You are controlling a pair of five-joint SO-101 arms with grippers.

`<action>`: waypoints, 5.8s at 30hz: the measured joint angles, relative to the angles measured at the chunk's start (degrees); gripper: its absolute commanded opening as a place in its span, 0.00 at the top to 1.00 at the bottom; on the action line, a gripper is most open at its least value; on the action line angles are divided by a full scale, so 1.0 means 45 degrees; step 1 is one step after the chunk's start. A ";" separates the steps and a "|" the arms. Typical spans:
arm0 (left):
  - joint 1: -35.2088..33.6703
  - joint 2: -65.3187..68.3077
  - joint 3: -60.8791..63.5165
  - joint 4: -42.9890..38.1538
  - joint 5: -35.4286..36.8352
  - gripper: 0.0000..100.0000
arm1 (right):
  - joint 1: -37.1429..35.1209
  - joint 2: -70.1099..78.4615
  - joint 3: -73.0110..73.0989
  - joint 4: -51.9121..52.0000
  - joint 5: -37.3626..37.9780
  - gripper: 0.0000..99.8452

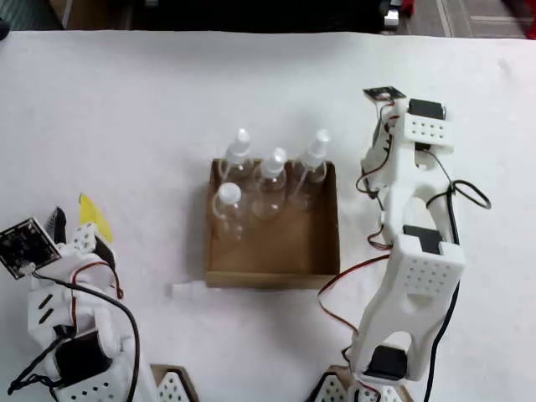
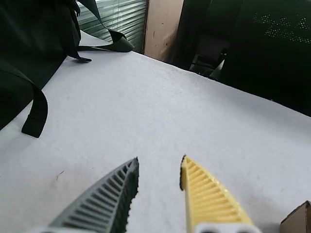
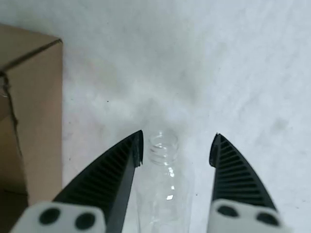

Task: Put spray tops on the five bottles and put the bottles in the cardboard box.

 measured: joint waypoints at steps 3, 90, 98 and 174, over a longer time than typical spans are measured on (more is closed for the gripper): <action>0.0000 0.0000 0.0000 0.0000 0.0000 0.86 | -0.0020 0.0000 0.0000 0.0059 0.0000 0.81; 0.0000 0.0000 0.0000 0.0000 0.0000 0.86 | 0.0567 -0.0567 -0.0098 0.0430 0.1700 0.98; 0.0000 0.0000 0.0000 0.0000 0.0000 0.86 | 0.0567 -0.5783 -0.0078 0.0527 0.1700 0.98; 0.0508 0.0000 0.0000 0.0000 -0.0430 0.86 | -0.6427 -3.0359 2.6921 -1.4496 -0.2735 0.98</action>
